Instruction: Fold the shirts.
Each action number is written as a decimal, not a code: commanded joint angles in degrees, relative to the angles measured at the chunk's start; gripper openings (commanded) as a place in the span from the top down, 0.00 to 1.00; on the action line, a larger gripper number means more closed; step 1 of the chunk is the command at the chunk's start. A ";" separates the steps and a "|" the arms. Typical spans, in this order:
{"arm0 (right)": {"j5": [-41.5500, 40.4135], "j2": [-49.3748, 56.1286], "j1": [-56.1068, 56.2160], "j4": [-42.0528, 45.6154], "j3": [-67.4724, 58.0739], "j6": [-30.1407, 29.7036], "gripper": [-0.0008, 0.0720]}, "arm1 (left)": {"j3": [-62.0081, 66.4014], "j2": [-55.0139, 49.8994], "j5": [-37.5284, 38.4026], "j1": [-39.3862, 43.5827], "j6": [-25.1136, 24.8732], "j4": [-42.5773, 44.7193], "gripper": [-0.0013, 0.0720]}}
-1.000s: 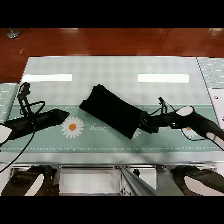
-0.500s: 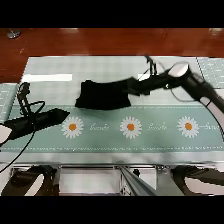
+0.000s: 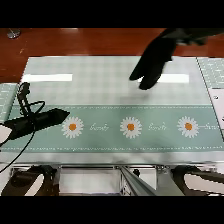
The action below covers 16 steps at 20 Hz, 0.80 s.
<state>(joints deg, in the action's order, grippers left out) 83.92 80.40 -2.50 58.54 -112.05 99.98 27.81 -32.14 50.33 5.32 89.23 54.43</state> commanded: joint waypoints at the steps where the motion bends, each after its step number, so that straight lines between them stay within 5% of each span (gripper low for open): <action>1: 10.82 -3.89 -11.74 4.17 -3.87 5.09 0.96 | 0.00 -0.02 -0.33 0.00 -0.02 0.00 0.95; 6: 21.86 -10.45 -24.22 10.80 0.46 4.50 0.96 | 0.00 -0.02 -0.46 0.00 -0.04 0.02 0.95; 12: 21.66 -23.85 -36.04 16.83 23.69 1.62 0.96 | 0.00 -0.02 -0.59 0.00 -0.07 0.02 0.95; 16: 19.26 -33.70 -47.25 29.33 39.54 1.79 0.96 | 0.00 -0.02 -0.87 0.00 -0.07 0.02 0.95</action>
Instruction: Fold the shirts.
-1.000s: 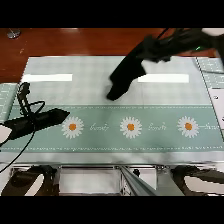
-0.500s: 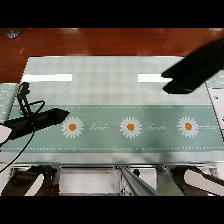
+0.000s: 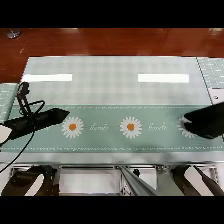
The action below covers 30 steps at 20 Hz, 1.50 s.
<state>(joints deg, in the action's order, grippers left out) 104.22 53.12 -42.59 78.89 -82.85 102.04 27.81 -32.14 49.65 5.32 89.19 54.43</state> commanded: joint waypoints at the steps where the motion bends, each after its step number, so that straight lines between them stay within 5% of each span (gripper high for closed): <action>1: -1.44 -8.92 -10.14 13.05 13.66 -0.26 0.96 | 0.00 -0.02 -0.20 0.00 0.00 0.00 0.95; 7: -5.27 -22.12 -16.94 29.29 29.70 5.22 0.94 | 0.00 -0.02 -1.57 0.07 0.00 0.00 0.95; 8: -6.25 -23.06 -16.94 31.21 30.67 6.69 0.78 | 0.00 -0.02 -1.84 0.07 0.00 0.00 0.95; 9: -7.28 -22.97 -16.94 30.77 30.69 6.27 0.38 | 0.00 -0.02 -2.47 0.07 0.00 -0.02 0.95; 10: -8.20 -22.14 -16.94 28.79 30.36 5.33 0.11 | 0.13 -0.02 -3.32 0.07 0.00 -0.07 0.95; 15: -21.11 -10.54 -13.07 1.99 16.55 -2.93 0.17 | 8.96 -5.84 -3.56 -0.09 -5.97 0.02 0.95; 20: -29.73 5.29 16.48 -27.80 0.50 -11.98 0.96 | 41.07 -24.30 6.49 1.51 -8.02 -0.37 0.95; 23: -31.26 10.99 38.84 -10.56 2.71 -12.11 0.96 | 50.51 -31.43 11.63 3.93 -7.48 3.76 0.95; 26: -31.58 16.26 51.45 11.30 12.66 -3.89 0.96 | 42.27 -34.18 14.84 5.88 1.25 19.87 0.95; 30: -32.89 21.86 51.54 15.06 19.87 2.78 0.96 | 35.06 -36.20 15.21 4.20 3.30 27.12 0.95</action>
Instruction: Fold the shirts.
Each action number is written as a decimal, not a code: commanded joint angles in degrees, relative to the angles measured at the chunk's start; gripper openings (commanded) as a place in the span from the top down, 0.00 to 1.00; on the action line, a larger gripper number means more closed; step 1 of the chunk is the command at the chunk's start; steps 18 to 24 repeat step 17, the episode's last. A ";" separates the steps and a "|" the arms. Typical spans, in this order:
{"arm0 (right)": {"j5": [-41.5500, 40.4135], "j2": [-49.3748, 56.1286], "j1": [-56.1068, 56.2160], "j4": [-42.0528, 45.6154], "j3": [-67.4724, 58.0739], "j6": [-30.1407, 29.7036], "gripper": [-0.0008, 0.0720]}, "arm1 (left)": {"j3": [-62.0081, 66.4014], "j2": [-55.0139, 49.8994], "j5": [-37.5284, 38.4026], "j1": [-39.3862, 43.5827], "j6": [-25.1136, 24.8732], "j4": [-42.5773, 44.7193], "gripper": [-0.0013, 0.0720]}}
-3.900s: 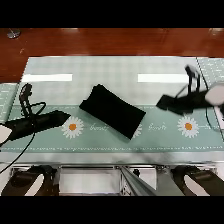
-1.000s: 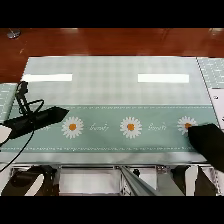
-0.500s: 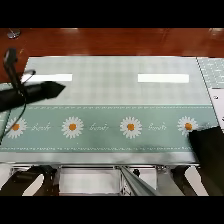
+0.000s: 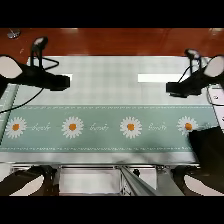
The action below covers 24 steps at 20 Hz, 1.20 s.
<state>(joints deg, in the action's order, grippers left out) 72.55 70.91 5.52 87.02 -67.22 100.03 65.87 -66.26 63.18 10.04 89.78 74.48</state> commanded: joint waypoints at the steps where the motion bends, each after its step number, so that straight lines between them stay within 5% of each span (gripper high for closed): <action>1: -1.14 4.66 3.41 7.21 4.26 4.46 0.96 | -2.95 -2.12 2.14 -0.81 2.40 7.08 0.95; 24: -0.09 4.68 3.41 9.49 4.24 3.15 0.96 | -2.95 -2.19 5.38 -0.72 2.27 6.99 0.95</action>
